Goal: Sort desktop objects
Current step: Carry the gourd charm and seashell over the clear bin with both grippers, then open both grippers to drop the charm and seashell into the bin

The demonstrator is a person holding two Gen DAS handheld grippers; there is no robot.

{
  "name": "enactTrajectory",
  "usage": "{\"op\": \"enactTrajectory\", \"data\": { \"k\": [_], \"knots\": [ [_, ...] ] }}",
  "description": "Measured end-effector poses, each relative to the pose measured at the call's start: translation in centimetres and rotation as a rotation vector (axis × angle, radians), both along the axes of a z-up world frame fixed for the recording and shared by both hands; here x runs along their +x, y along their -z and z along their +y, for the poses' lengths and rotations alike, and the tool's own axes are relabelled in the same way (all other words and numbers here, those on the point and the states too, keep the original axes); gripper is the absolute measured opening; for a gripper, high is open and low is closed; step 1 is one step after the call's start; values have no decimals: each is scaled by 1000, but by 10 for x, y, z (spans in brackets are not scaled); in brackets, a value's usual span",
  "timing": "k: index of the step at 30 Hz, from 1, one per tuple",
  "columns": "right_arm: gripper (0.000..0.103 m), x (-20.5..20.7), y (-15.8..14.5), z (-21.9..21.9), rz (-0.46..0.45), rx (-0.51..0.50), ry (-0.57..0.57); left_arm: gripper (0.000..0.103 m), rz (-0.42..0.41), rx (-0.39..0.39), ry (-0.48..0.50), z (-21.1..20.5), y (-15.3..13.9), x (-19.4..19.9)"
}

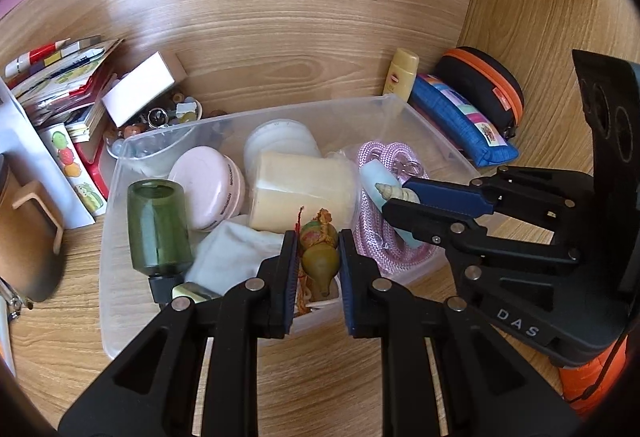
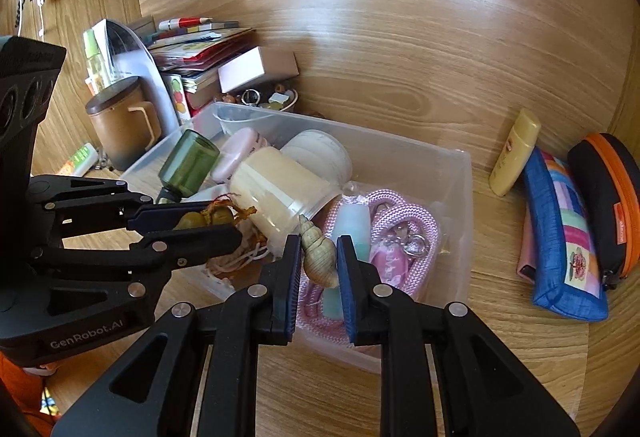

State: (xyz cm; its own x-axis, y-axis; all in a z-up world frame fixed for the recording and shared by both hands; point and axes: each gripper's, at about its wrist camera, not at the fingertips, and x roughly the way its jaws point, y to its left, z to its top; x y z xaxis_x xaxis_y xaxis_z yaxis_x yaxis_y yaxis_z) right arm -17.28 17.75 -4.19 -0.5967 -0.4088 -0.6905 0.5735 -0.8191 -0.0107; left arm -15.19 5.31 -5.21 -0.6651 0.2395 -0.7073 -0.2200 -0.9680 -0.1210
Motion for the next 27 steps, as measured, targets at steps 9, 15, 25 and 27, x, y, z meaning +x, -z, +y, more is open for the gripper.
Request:
{"op": "enactTrajectory", "data": {
  "k": [9, 15, 25, 27],
  "knots": [
    [16, 2, 1, -5, 35, 39, -2, 20, -14, 23, -11, -5, 3, -4],
    [27, 6, 1, -8, 55, 62, -1, 31, -19, 22, -34, -9, 3, -4],
    [54, 14, -14, -3, 105, 46, 21, 52, 15, 5, -80, -16, -7, 3],
    [61, 15, -19, 0, 119, 37, 36, 56, 27, -1, -89, -19, -10, 5]
  ]
}}
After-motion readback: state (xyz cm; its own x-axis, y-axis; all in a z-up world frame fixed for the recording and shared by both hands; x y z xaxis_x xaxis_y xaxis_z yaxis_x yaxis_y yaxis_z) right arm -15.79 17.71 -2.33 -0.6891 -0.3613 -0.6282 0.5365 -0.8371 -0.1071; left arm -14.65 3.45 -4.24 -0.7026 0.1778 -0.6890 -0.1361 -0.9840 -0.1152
